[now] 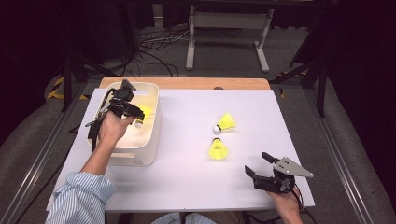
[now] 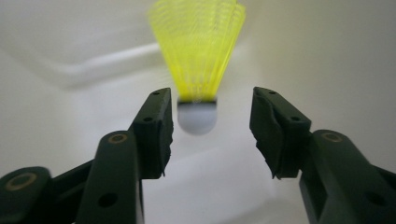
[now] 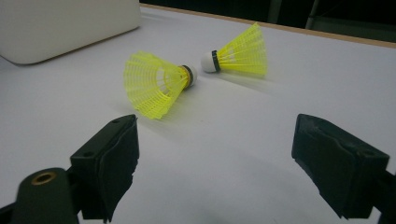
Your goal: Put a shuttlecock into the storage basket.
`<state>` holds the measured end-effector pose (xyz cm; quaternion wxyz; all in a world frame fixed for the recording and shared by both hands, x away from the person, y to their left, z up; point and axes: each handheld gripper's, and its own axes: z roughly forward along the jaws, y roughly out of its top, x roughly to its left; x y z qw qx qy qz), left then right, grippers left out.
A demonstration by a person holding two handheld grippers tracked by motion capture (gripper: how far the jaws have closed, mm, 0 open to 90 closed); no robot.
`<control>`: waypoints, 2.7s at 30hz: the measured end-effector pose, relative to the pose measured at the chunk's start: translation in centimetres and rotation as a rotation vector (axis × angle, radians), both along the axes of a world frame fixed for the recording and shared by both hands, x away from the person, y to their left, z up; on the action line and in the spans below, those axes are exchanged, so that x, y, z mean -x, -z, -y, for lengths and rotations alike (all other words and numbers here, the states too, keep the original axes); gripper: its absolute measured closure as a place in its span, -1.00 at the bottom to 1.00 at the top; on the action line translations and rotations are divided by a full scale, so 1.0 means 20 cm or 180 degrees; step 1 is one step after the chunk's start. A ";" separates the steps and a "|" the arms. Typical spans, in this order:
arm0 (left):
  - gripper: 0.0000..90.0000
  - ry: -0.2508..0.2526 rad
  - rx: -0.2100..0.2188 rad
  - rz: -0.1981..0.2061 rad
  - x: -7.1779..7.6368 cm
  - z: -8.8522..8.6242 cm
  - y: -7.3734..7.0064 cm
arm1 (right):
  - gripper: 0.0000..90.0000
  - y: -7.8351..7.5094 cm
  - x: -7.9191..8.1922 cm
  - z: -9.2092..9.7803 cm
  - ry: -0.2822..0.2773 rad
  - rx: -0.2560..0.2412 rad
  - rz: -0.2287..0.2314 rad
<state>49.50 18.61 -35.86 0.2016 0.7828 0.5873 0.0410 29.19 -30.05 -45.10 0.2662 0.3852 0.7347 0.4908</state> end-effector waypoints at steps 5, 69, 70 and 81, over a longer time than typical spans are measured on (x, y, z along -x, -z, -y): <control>-0.09 0.0048 0.0036 0.0047 0.02 0.00 -0.01 | -0.66 0.00 0.00 0.00 0.0039 -0.0019 -0.0002; -0.23 0.0409 0.0254 0.0802 0.28 0.10 -0.30 | -0.66 0.00 0.01 0.01 0.0032 -0.0050 -0.0023; -0.22 0.0430 0.0258 0.0806 0.29 0.10 -0.30 | -0.66 0.00 0.01 0.01 0.0029 -0.0045 -0.0026; -0.20 0.0558 0.0304 0.0844 0.31 0.14 -0.33 | -0.66 0.00 0.01 0.01 0.0019 -0.0045 -0.0034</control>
